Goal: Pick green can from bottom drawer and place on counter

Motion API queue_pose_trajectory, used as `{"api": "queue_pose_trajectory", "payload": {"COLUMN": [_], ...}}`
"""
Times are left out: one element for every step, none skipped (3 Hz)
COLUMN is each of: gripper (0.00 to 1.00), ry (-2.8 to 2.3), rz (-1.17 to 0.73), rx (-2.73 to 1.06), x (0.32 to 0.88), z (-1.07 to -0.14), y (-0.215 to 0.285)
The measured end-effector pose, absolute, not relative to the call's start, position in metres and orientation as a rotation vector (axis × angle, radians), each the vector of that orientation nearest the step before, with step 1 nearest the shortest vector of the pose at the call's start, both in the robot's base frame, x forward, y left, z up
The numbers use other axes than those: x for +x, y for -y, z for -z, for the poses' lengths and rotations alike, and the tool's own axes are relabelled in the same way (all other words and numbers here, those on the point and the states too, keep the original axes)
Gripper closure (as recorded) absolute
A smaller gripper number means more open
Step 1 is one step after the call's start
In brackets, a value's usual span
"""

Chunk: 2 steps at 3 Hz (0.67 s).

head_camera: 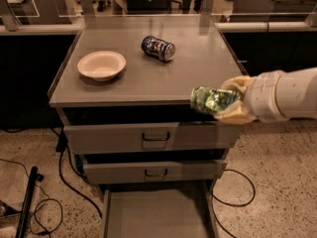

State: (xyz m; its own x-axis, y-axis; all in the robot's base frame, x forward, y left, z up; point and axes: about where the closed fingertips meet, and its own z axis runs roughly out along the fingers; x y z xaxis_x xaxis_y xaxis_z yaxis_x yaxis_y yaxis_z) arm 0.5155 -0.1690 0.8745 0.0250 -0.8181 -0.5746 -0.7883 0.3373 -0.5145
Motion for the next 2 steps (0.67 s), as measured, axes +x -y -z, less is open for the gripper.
{"api": "queue_pose_trajectory", "payload": {"gripper": [1.00, 1.00], "ry": [-1.786, -1.809], "rz": [0.011, -0.036], "rx": [-1.385, -1.363], "x": [0.574, 0.625], "z": [-0.894, -0.914], "y": [0.165, 0.146]}}
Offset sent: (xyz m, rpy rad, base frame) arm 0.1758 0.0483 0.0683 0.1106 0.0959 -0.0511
